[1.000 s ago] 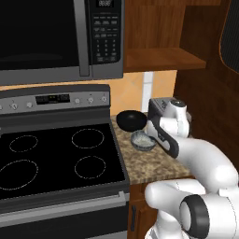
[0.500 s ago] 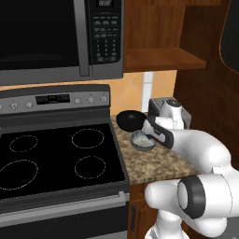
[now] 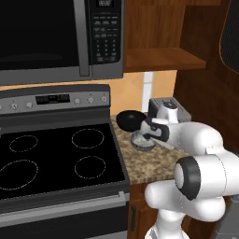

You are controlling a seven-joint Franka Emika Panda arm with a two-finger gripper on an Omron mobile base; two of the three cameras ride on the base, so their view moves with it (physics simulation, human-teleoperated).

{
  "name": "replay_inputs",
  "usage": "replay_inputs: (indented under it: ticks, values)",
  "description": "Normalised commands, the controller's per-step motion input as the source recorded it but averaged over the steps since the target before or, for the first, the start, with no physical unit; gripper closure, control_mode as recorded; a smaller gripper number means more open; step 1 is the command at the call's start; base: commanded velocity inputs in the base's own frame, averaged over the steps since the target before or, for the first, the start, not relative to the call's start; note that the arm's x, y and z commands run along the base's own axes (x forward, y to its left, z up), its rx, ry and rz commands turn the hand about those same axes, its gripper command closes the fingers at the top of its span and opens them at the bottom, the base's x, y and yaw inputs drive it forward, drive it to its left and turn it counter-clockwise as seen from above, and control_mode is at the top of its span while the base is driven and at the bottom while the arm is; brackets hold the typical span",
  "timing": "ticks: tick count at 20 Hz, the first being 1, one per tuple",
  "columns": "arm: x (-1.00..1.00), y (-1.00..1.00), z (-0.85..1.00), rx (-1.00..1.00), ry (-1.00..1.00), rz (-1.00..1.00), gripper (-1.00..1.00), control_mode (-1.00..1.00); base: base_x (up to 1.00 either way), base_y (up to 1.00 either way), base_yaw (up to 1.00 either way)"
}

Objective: Pick up the bowls on the counter and stack them on top of one another in the open cabinet. Place the smaller bowl on top of the larger bowl.

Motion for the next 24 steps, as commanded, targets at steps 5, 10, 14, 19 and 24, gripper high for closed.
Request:
replay_inputs:
  ticks: [5, 10, 14, 19, 24]
  values:
    - [0.22, 0.00, -0.23, 0.00, 0.01, -0.01, -1.00, -1.00, 0.00, 0.00, 0.00]
    - [0.24, 0.00, -0.23, 0.00, 0.02, 0.00, -1.00, -1.00, 0.00, 0.00, 0.00]
    - [0.33, 0.00, -0.11, 0.00, 0.02, 0.00, -1.00, -1.00, 0.00, 0.00, 0.00]
    - [0.34, 0.00, -0.13, 0.00, 0.01, -0.02, -1.00, -1.00, 0.00, 0.00, 0.00]
    - [0.10, 0.02, -0.22, 0.00, 0.00, -0.02, 1.00, -1.00, 0.00, 0.00, 0.00]
